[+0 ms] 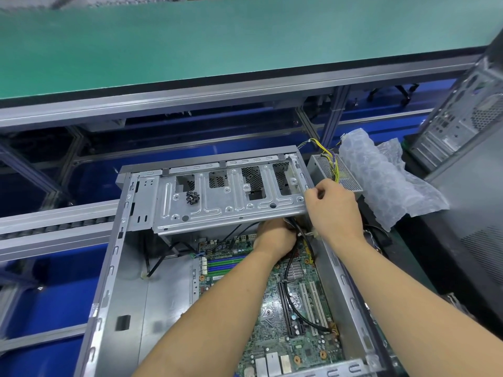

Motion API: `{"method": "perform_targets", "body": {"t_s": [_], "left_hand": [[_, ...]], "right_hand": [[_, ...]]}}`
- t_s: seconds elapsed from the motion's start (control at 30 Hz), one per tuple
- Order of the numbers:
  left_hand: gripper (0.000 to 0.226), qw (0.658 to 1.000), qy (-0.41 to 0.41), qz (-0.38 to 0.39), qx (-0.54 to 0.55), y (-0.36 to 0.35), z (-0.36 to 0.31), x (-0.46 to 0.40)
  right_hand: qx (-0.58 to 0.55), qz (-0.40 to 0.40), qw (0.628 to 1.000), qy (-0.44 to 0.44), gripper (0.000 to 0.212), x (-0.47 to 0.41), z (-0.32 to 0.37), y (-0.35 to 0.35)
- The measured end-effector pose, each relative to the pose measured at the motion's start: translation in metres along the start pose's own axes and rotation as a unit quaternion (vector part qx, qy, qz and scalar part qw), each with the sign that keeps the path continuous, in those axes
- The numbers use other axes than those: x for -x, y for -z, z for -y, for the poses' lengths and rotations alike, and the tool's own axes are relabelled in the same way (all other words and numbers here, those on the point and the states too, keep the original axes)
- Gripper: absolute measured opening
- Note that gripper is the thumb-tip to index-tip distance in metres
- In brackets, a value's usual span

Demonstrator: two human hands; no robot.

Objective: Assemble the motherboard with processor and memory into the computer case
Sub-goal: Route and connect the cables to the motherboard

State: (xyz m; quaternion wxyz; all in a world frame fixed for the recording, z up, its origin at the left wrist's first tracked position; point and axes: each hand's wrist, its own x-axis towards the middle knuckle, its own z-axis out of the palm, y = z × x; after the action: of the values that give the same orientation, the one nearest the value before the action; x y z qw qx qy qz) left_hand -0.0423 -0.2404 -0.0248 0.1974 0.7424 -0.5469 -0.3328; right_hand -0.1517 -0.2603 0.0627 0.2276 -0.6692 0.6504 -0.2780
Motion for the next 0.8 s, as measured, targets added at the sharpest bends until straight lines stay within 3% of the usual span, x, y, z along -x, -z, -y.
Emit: {"method": "perform_targets", "body": {"t_s": [0.27, 0.47, 0.8], "left_hand": [[0.027, 0.998, -0.002, 0.021, -0.055, 0.002, -0.003, 0.002], [0.007, 0.995, -0.022, 0.023, -0.098, -0.004, -0.001, -0.003], [0.023, 0.997, 0.021, 0.03, -0.063, -0.003, -0.004, -0.008]], "right_hand": [[-0.001, -0.004, 1.0, -0.004, 0.021, 0.0, 0.0, -0.001], [0.007, 0.003, 1.0, 0.003, 0.02, -0.001, 0.0, -0.001], [0.004, 0.006, 1.0, 0.01, 0.02, -0.001, 0.001, 0.0]]}}
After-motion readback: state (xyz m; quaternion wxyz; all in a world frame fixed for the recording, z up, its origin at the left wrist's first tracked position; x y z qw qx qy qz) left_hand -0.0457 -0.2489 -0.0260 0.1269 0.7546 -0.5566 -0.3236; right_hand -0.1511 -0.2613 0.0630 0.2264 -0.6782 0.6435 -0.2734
